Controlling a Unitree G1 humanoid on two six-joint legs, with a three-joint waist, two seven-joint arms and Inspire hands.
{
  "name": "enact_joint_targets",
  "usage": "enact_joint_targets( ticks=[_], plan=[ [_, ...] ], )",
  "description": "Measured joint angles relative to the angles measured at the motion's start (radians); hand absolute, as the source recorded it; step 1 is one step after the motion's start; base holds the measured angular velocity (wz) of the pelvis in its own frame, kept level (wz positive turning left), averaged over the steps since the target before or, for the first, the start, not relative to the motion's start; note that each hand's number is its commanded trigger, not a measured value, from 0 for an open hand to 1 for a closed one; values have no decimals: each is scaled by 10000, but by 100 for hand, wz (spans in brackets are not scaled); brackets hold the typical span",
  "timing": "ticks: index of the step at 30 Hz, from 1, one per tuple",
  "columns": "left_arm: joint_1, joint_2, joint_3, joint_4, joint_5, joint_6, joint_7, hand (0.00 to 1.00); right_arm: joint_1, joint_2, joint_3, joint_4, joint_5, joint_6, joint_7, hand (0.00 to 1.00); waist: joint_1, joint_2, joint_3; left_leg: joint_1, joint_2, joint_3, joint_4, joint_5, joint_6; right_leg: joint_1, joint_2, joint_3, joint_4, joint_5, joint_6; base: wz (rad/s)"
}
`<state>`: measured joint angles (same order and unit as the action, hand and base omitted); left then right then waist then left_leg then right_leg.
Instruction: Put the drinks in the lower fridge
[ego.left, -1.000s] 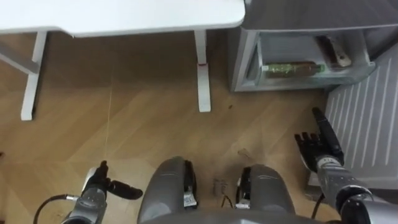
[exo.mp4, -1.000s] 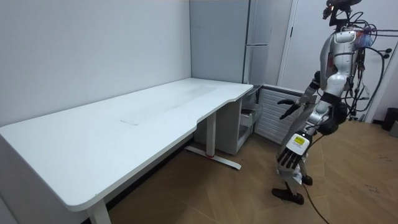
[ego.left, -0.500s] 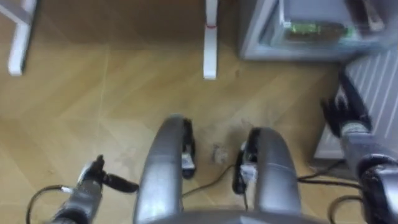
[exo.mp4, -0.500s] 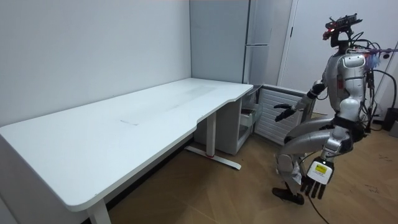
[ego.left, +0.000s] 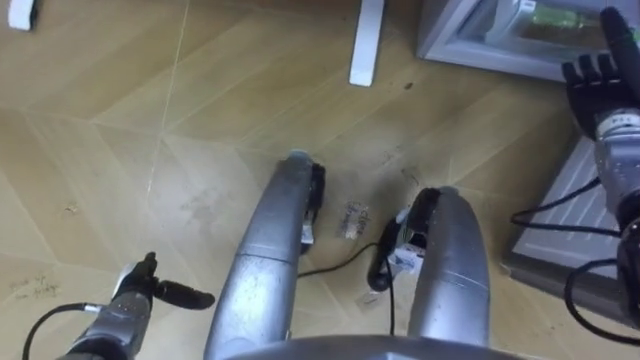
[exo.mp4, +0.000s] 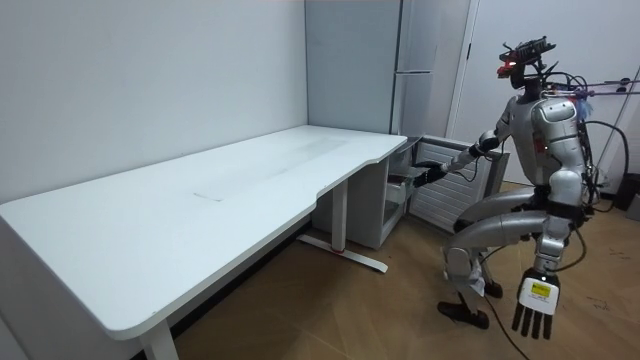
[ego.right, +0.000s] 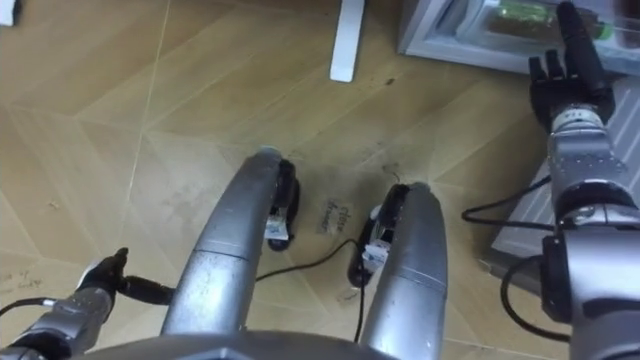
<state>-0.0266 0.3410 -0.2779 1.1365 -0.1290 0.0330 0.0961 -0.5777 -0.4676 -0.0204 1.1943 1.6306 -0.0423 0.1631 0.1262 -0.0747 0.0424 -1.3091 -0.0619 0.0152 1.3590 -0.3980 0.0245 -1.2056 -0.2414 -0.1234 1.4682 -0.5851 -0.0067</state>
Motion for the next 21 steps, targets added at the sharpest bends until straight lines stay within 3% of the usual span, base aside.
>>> enact_joint_targets(
  ticks=[5,14,19,21],
  plan=[
    [198,106,-4,-254,-14,31,2,0,107,-20,87,0,-1,72,-74,0,-139,-113,26,-237,-34,-105,-22,-27,35,-109,-15,-130,-93,-53,20,5],
    [1082,422,6,-1689,-228,16,295,0,107,-139,884,-895,143,-274,-1048,0,-113,-253,45,-391,-42,-134,-29,10,-15,-307,-60,-31,-48,-46,15,1],
    [1706,480,5,-2263,-359,26,291,0,81,-142,911,-1533,126,-337,-1973,0,-90,-329,59,-397,-53,-167,-46,44,-73,-307,-242,-95,6,-60,-15,6],
    [1934,548,5,-2452,-355,31,291,0,78,-140,1019,-1604,125,-433,-2202,0,-99,-361,66,-394,-117,-178,-45,53,-88,-266,-380,-185,58,-113,-120,11]
  ],
)
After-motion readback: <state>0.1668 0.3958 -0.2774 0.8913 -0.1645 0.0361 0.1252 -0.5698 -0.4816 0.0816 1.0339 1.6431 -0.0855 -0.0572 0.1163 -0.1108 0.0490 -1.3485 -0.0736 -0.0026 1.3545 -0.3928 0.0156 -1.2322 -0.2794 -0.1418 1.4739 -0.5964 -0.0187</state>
